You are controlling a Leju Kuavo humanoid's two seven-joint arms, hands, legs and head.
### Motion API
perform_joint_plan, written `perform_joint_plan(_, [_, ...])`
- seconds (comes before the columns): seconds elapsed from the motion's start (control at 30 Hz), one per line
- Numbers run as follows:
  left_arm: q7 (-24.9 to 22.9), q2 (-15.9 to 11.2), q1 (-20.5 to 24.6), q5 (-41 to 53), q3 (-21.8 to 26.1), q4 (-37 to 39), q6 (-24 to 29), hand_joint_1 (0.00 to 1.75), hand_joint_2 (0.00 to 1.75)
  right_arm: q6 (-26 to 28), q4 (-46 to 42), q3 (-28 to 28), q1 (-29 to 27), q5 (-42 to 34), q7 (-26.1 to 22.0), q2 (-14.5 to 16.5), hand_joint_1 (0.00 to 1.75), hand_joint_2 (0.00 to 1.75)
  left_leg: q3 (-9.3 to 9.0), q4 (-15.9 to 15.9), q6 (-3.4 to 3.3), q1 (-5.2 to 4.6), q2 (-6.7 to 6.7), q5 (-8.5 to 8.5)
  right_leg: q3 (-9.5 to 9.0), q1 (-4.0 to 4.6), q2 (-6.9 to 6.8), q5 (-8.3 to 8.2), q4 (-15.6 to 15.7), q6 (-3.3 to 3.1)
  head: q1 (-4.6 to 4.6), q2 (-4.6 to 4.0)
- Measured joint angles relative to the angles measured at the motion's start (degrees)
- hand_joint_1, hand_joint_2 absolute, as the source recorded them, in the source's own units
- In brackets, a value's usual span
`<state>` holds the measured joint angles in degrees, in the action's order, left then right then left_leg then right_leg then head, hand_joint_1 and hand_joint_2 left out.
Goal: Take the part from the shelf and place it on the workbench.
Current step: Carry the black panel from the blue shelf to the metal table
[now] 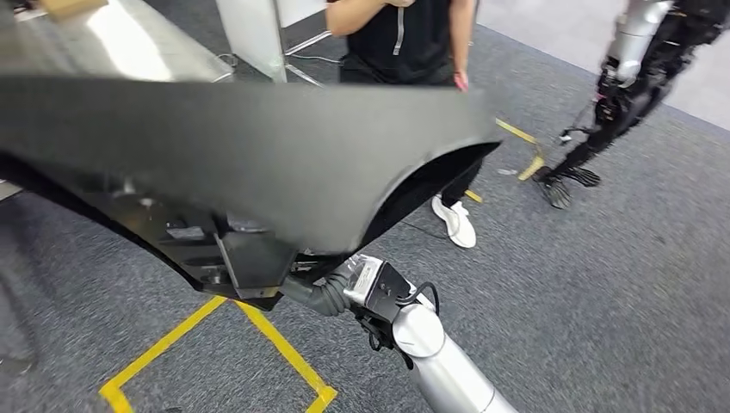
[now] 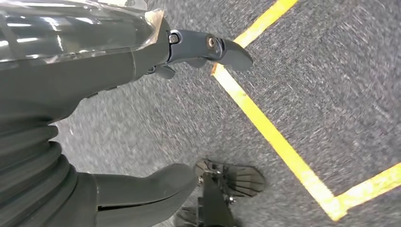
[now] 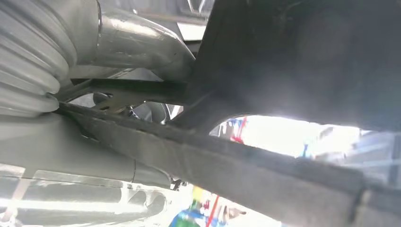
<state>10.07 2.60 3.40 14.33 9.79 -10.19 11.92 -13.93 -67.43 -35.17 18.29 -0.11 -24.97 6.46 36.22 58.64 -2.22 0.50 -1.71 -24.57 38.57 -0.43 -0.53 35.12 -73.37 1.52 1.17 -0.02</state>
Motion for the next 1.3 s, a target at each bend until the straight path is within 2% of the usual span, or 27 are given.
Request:
perform_joint_plan(0.03, [0.06, 0.02, -0.03, -0.01, -0.01, 0.0, -0.13, 0.0, 1.75, -0.01, 0.0, -0.01, -0.19, 0.05, 0.01, -0.18, 1.75, 1.75, 0.01, 0.02, -0.02, 0.0, -1.04, 0.0, 1.07, -0.03, 0.21, 0.09, -1.52, 0.25, 0.0, 0.0])
perform_joint_plan(0.07, [0.11, 0.03, -0.1, 0.01, -0.01, 0.0, -0.18, 0.0, 1.75, -0.01, -0.01, -0.01, -0.31, 0.06, 0.01, -0.28, 1.75, 1.75, 0.0, 0.05, 0.01, 0.01, -2.05, 0.01, 1.09, -0.07, 0.38, -0.71, -0.83, 0.69, 0.0, 0.0])
perform_joint_plan(0.1, [0.15, 0.05, -0.16, 0.03, -0.02, 0.0, -0.18, 0.0, 1.75, -0.02, -0.04, -0.01, -0.35, 0.07, 0.01, -0.32, 1.75, 1.75, -0.03, 0.08, 0.06, 0.04, -3.03, 0.03, 0.01, -0.19, 0.78, -2.29, 2.09, 1.21, 0.0, 0.0])
perform_joint_plan(0.17, [0.2, 0.05, -0.18, 0.14, -0.02, 0.0, -0.18, 0.0, 1.75, -0.02, -0.12, -0.02, -0.34, 0.08, 0.01, -0.37, 1.75, 1.75, 0.05, 0.23, 0.41, 0.04, -4.82, 0.05, -3.29, -0.63, 3.53, -5.68, 9.96, 1.85, 0.0, 0.0])
perform_joint_plan(0.23, [0.11, 0.04, -0.2, 0.32, -0.03, 0.0, -0.16, 0.0, 1.75, -0.02, -0.16, -0.05, -0.38, 0.11, 0.03, -0.47, 1.75, 1.75, 0.39, 0.29, 1.08, -0.01, -6.17, 0.18, -5.04, -0.75, 5.35, -7.22, 13.74, 1.32, -0.02, 0.0])
perform_joint_plan(0.3, [-0.04, -0.04, -0.34, 0.52, -0.03, 0.01, -0.14, 0.0, 1.75, -0.02, -0.23, -0.05, -0.38, 0.16, 0.06, -0.42, 1.75, 1.75, 0.72, 0.07, 1.81, 0.09, -7.26, 0.47, -5.29, -0.64, 4.3, -7.51, 13.94, 0.39, -0.04, 0.0])
perform_joint_plan(0.33, [-0.12, -0.04, -0.43, 0.58, -0.05, 0.02, -0.13, 0.0, 1.75, -0.02, -0.31, -0.03, -0.35, 0.18, 0.07, -0.31, 1.75, 1.75, 0.87, 0.19, 2.12, 0.06, -6.77, 0.41, -5.41, -0.73, 3.67, -7.65, 14.1, 0.0, -0.08, 0.0])
perform_joint_plan(0.4, [-0.19, -0.07, -0.37, 0.62, -0.07, 0.02, -0.09, 0.0, 1.75, -0.03, -0.53, 0.01, -0.31, 0.19, 0.06, -0.07, 1.75, 1.75, 2.2, 3.0, 2.59, -0.16, -3.36, -1.37, -5.71, -1.08, 2.09, -7.76, 14.44, -0.98, -0.31, 0.0])
perform_joint_plan(0.43, [-0.2, -0.02, -0.25, 0.63, -0.09, 0.02, -0.08, 0.0, 1.75, -0.03, -0.58, 0.02, -0.33, 0.18, 0.05, -0.03, 1.75, 1.75, 3.67, 6.1, 2.76, -0.21, -1.01, -3.06, -5.81, -0.98, 1.24, -7.71, 14.48, -1.38, -0.43, 0.0])
perform_joint_plan(0.47, [-0.21, 0.0, -0.12, 0.66, -0.1, 0.02, -0.08, 0.0, 1.75, -0.03, -0.62, 0.03, -0.39, 0.19, 0.05, -0.03, 1.75, 1.75, 5.6, 10.05, 2.94, -0.12, 0.48, -4.97, -5.83, -0.86, 0.33, -7.62, 14.49, -1.7, -0.51, 0.0])
perform_joint_plan(0.53, [-0.21, 0.04, -0.09, 0.68, -0.12, 0.02, -0.08, 0.0, 1.75, -0.04, -0.63, 0.03, -0.52, 0.21, 0.07, -0.09, 1.75, 1.75, 8.59, 16.03, 3.19, 0.15, 1.46, -6.96, -5.82, -0.62, -1.47, -7.5, 14.47, -1.89, -0.51, 0.0])
perform_joint_plan(0.57, [-0.21, 0.06, -0.14, 0.69, -0.13, 0.02, -0.08, 0.0, 1.75, -0.04, -0.63, 0.02, -0.54, 0.22, 0.07, -0.09, 1.75, 1.75, 8.61, 16.15, 3.25, 0.23, 1.64, -6.47, -5.84, -0.58, -2.32, -7.42, 14.47, -1.9, -0.51, 0.0])
perform_joint_plan(0.6, [-0.21, 0.04, -0.19, 0.68, -0.13, 0.02, -0.07, 0.0, 1.75, -0.06, -0.63, 0.02, -0.53, 0.22, 0.07, -0.08, 1.75, 1.75, 7.36, 13.91, 3.22, 0.27, 2.0, -5.05, -5.92, -0.58, -3.11, -7.35, 14.47, -1.88, -0.51, 0.0])
perform_joint_plan(0.67, [-0.25, -0.01, -0.11, 0.67, -0.1, 0.01, -0.02, 0.0, 1.75, -0.3, -0.63, 0.03, -0.44, 0.23, 0.07, -0.05, 1.75, 1.75, 2.76, 5.9, 2.92, 0.06, 4.46, -1.91, -6.18, -0.32, -4.47, -7.04, 14.44, -1.57, -0.52, 0.0])
perform_joint_plan(0.73, [-0.33, 0.0, 0.1, 0.56, -0.07, -0.01, 0.09, 0.0, 1.75, -0.74, -0.6, 0.05, -0.19, 0.26, 0.07, -0.01, 1.75, 1.75, 0.03, 1.03, 2.42, -0.34, 6.29, -0.75, -6.48, 0.18, -5.65, -6.69, 14.44, -1.01, -0.43, 0.0])
perform_joint_plan(0.77, [-0.36, 0.02, 0.17, 0.42, -0.06, -0.01, 0.13, 0.0, 1.75, -0.91, -0.56, 0.04, -0.04, 0.29, 0.07, 0.08, 1.75, 1.75, -0.1, 0.55, 2.16, -0.58, 6.16, -0.86, -6.62, 0.39, -6.26, -6.58, 14.51, -0.72, -0.37, 0.0])
perform_joint_plan(0.83, [-0.38, 0.08, 0.06, 0.15, -0.04, 0.0, 0.27, 0.0, 1.75, -1.14, -0.48, 0.0, 0.38, 0.34, 0.05, 0.42, 1.75, 1.75, -0.14, 0.18, 1.48, -0.53, 4.55, -0.6, -6.94, 0.42, -7.13, -6.3, 14.62, -0.09, -0.32, 0.0])
perform_joint_plan(0.87, [-0.38, 0.15, -0.01, 0.04, -0.03, -0.01, 0.37, 0.0, 1.75, -1.19, -0.43, -0.03, 0.62, 0.33, 0.03, 0.59, 1.75, 1.75, -0.32, -0.08, 1.12, -0.38, 3.82, -0.41, -6.86, 0.37, -6.32, -5.87, 14.1, 0.14, -0.32, 0.0])
perform_joint_plan(0.9, [-0.39, 0.2, -0.03, -0.01, -0.02, -0.01, 0.48, 0.0, 1.75, -1.23, -0.38, -0.04, 0.85, 0.28, -0.04, 0.67, 1.75, 1.75, -0.5, -0.35, 0.76, -0.17, 3.09, -0.19, -6.25, 0.3, -4.78, -4.95, 12.51, 0.22, -0.3, 0.0])
perform_joint_plan(0.97, [-0.4, 0.31, 0.09, -0.07, 0.03, -0.02, 0.72, 0.0, 1.75, -1.33, -0.11, -0.08, 1.04, 0.19, -0.16, 0.49, 1.75, 1.75, -0.58, -0.52, 0.3, 0.07, 1.45, 0.05, -3.02, 0.01, -1.08, -2.01, 5.71, -0.07, -0.24, 0.0])
perform_joint_plan(1.03, [-0.42, 0.41, 0.11, -0.06, 0.04, -0.02, 0.85, 0.0, 1.75, -1.42, 0.37, -0.11, 0.92, 0.17, -0.29, 0.17, 1.75, 1.75, -0.48, -0.5, 0.17, 0.09, -0.53, 0.09, 0.72, -0.12, 0.18, 0.07, -1.14, -0.02, -0.22, 0.0])
perform_joint_plan(1.07, [-0.43, 0.48, 0.05, -0.03, 0.04, -0.02, 0.87, 0.0, 1.75, -1.46, 0.62, -0.13, 0.88, 0.17, -0.38, 0.07, 1.75, 1.75, -0.48, -0.48, 0.17, 0.08, -1.49, 0.1, 1.41, -0.13, 0.33, -0.15, -1.91, 0.31, -0.22, 0.0])
perform_joint_plan(1.1, [-0.43, 0.52, -0.01, 0.01, 0.04, -0.02, 0.88, 0.0, 1.75, -1.47, 0.81, -0.14, 0.89, 0.16, -0.49, 0.03, 1.75, 1.75, -0.51, -0.46, 0.19, 0.09, -2.44, 0.11, 0.9, -0.17, 0.5, -1.33, -0.21, 0.78, -0.22, 0.0])
perform_joint_plan(1.17, [-0.43, 0.57, -0.03, 0.1, 0.04, -0.02, 0.9, 0.0, 1.75, -1.48, 1.02, -0.14, 0.95, 0.14, -0.74, 0.0, 1.75, 1.75, -0.59, -0.39, 0.39, 0.09, -4.28, 0.12, -2.47, -0.41, 2.27, -5.03, 7.98, 1.57, -0.22, 0.0])
perform_joint_plan(1.23, [-0.43, 0.58, -0.01, 0.24, 0.04, -0.02, 0.91, 0.0, 1.75, -1.46, 1.11, -0.13, 0.95, 0.13, -0.92, -0.04, 1.75, 1.75, -0.46, -0.32, 0.93, -0.01, -5.73, 0.14, -5.11, -0.55, 3.97, -7.35, 13.9, 1.32, -0.25, 0.0])
perform_joint_plan(1.27, [-0.43, 0.58, -0.06, 0.35, 0.04, -0.02, 0.9, 0.0, 1.75, -1.44, 1.15, -0.13, 0.95, 0.13, -0.95, -0.05, 1.75, 1.75, -0.32, -0.37, 1.32, 0.0, -6.24, 0.21, -5.51, -0.46, 4.23, -7.62, 14.7, 0.89, -0.26, 0.0])
perform_joint_plan(1.3, [-0.43, 0.57, -0.15, 0.45, 0.04, -0.02, 0.9, 0.0, 1.75, -1.42, 1.17, -0.13, 0.96, 0.13, -0.96, -0.04, 1.75, 1.75, -0.2, -0.51, 1.68, 0.07, -6.64, 0.3, -5.64, -0.3, 3.71, -7.71, 14.71, 0.47, -0.27, 0.0])
